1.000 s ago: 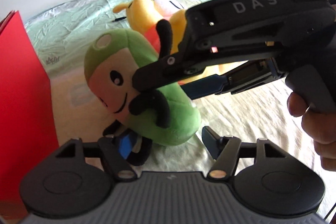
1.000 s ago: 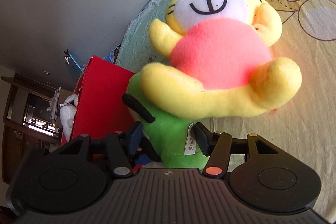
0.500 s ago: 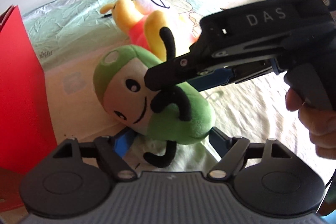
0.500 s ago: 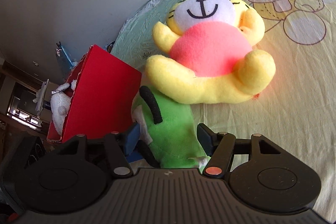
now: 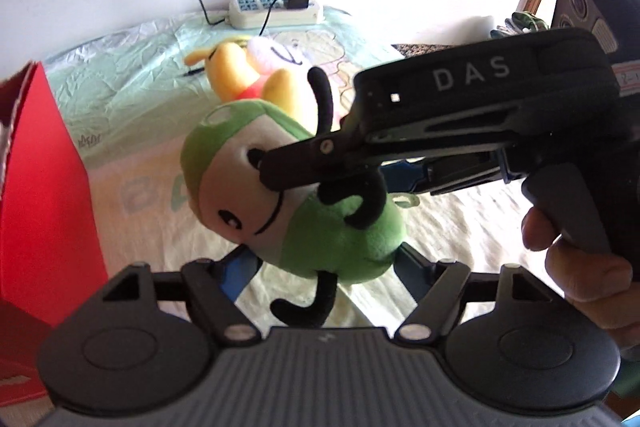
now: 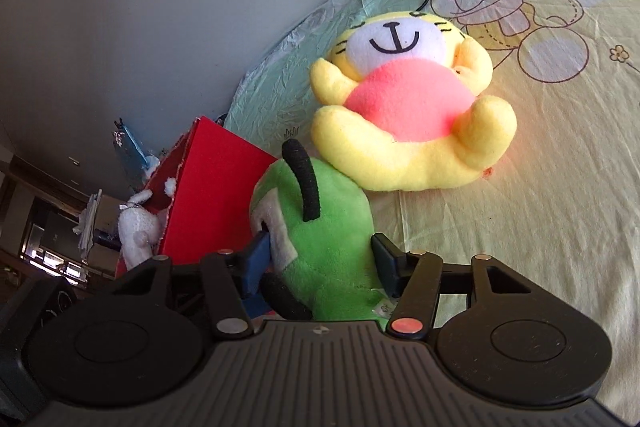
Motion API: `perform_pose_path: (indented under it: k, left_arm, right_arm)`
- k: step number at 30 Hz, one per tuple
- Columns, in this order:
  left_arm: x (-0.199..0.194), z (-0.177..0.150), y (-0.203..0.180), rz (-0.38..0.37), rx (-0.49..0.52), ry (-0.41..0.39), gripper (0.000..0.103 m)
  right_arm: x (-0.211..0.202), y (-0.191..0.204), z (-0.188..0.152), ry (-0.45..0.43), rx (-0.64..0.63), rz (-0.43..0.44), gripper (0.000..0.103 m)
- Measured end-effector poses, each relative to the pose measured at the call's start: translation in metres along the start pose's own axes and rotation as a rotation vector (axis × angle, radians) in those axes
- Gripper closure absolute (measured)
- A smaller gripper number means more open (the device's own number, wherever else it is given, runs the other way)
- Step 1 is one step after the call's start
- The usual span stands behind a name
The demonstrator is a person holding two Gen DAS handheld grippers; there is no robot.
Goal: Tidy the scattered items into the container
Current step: 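Carry the green plush with the right tool over the red box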
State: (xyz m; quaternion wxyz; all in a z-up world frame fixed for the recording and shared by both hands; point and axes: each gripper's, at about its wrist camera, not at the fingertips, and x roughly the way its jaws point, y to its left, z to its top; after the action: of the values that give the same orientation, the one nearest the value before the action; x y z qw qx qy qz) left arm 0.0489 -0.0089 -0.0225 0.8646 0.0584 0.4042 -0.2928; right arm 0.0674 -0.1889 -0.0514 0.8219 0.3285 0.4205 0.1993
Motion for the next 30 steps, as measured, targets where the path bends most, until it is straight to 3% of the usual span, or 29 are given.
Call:
perform_pose_path:
  k: [4, 7, 13, 16, 23, 30]
  left_arm:
    - [-0.032, 0.006, -0.011, -0.003, 0.064, -0.087, 0.027]
    - [-0.057, 0.007, 0.001, 0.028, 0.073, -0.136, 0.027]
    - [-0.107, 0.008, 0.026, 0.091, 0.092, -0.233, 0.027]
    - [-0.132, 0.008, 0.039, 0.123, 0.100, -0.281, 0.027]
    - [-0.152, 0.001, 0.100, 0.215, 0.041, -0.285, 0.027]
    - [-0.133, -0.019, 0.156, 0.223, -0.020, -0.186, 0.025]
  right_arm:
    - [-0.029, 0.019, -0.008, -0.107, 0.014, 0.035, 0.045]
    - [-0.041, 0.040, -0.013, -0.185, 0.030, 0.082, 0.045]
    - [-0.030, 0.087, -0.015, -0.254, 0.036, 0.214, 0.046]
    - [-0.005, 0.112, -0.017, -0.245, 0.018, 0.245, 0.046]
    - [0.056, 0.155, -0.010, -0.190, 0.004, 0.283, 0.046]
    - [0.111, 0.162, -0.021, -0.118, 0.058, 0.203, 0.046]
